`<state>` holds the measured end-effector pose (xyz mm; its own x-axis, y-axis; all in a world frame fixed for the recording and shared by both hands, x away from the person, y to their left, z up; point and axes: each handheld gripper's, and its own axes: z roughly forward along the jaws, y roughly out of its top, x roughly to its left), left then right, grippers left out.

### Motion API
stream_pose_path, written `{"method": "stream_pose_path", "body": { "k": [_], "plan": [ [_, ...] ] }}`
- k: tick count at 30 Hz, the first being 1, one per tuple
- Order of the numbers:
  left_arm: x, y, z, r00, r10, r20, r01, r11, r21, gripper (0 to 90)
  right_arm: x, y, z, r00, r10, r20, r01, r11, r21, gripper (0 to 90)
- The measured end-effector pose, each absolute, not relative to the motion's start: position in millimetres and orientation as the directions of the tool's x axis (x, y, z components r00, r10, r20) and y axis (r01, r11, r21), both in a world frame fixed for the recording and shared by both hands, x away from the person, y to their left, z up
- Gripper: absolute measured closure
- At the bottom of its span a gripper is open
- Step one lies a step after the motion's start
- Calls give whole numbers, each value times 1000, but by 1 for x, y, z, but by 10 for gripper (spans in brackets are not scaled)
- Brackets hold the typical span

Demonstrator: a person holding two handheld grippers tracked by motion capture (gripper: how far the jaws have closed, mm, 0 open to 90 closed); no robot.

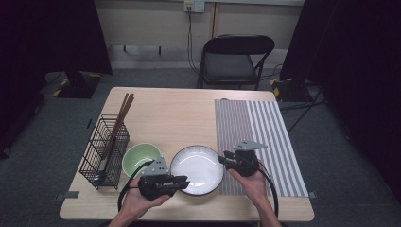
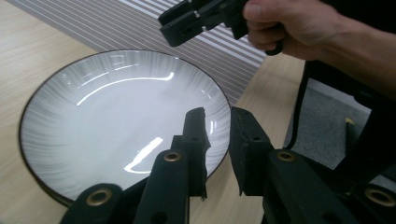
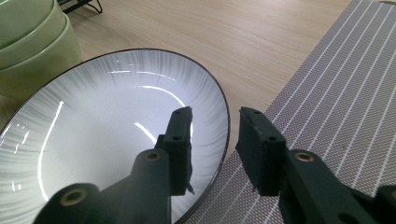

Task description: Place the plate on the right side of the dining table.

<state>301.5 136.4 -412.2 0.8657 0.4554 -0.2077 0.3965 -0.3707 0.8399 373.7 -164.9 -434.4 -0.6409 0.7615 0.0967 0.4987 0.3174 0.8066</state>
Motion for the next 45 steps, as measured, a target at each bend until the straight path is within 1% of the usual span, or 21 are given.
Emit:
{"method": "stream_pose_path", "body": {
  "k": [7,10,12,13,14,22,26,29,31,35,41,42,44,45],
  "plan": [
    [299,134,-424,863,458,-215,413,-393,821,780,381,-158,-444,-653,750,108,514,333,791,738],
    [298,135,-427,859,459,-226,422,-386,820,776,382,-157,-447,-648,755,104,522,340,783,741],
    [298,135,-427,860,458,-227,422,-386,820,741,383,-158,-448,-643,758,110,526,332,783,741],
    [299,136,-429,853,462,-242,439,-385,812,741,383,-159,-448,-639,759,121,531,323,783,741],
    [299,136,-431,853,459,-247,441,-383,812,719,385,-160,-449,-636,762,125,537,320,781,741],
    [298,133,-440,857,451,-249,449,-415,792,692,387,-158,-453,-632,765,122,543,325,775,747],
    [298,131,-444,861,446,-243,445,-429,786,714,388,-158,-454,-628,768,124,545,320,775,768],
    [298,129,-450,858,453,-242,451,-436,779,742,388,-159,-456,-623,773,119,547,322,773,803],
    [298,128,-452,855,455,-248,455,-431,779,740,388,-159,-456,-616,777,132,555,309,772,811],
    [298,127,-453,855,458,-242,454,-436,777,742,389,-159,-457,-613,778,135,559,306,771,809],
    [299,128,-454,863,453,-224,439,-453,776,762,391,-159,-459,-609,780,141,566,303,767,837],
    [299,128,-454,860,451,-240,448,-442,777,767,391,-159,-459,-610,780,140,564,304,768,837],
    [300,128,-454,861,449,-239,447,-443,778,770,391,-158,-459,-611,781,132,561,309,768,837],
    [300,129,-454,865,447,-227,437,-452,778,774,392,-159,-460,-611,779,140,563,304,768,839]
  ]
}}
